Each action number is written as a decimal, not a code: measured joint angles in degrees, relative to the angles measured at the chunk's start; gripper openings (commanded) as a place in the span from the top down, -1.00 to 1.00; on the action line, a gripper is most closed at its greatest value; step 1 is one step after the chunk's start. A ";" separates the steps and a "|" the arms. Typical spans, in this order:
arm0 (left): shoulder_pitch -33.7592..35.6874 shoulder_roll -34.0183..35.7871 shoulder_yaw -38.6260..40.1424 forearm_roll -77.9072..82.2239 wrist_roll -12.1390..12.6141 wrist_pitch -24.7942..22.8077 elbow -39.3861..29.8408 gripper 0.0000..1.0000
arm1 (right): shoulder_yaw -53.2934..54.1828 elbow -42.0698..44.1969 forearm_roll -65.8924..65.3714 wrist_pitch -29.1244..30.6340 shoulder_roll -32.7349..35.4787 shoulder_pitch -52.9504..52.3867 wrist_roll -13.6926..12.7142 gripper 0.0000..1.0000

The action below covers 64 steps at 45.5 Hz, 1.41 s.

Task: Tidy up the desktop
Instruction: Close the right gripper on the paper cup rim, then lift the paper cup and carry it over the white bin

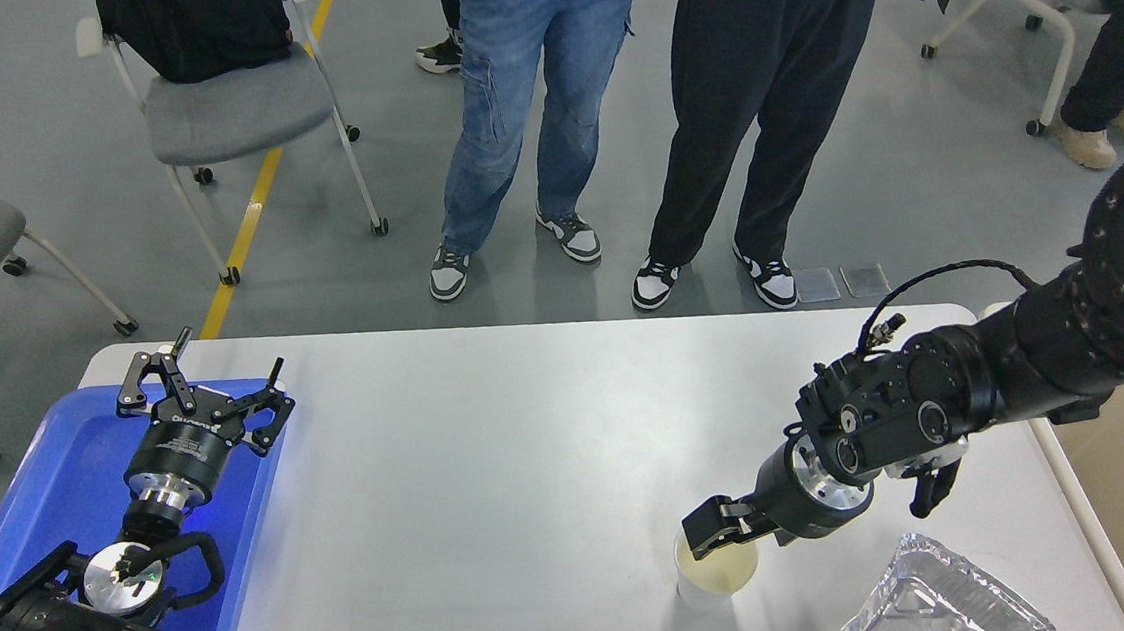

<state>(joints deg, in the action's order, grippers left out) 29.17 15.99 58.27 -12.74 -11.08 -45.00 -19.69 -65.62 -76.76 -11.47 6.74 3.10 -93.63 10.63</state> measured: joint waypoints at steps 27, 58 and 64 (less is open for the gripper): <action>-0.02 0.00 0.00 0.00 0.01 0.00 0.00 -1.00 | -1.07 2.76 -2.95 -2.07 -0.04 4.07 0.39 1.00; -0.08 0.00 0.08 0.00 0.08 0.00 0.01 -1.00 | -4.12 -7.22 -3.81 2.82 4.41 -10.39 0.61 1.00; -0.08 0.00 0.08 0.00 0.09 0.00 0.01 -1.00 | -4.57 -10.17 -3.81 8.39 6.73 -17.90 0.75 1.00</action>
<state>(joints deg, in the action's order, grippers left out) 29.09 16.00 58.35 -12.75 -10.99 -45.00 -19.68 -70.18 -86.93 -15.28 15.13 9.83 -111.54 11.38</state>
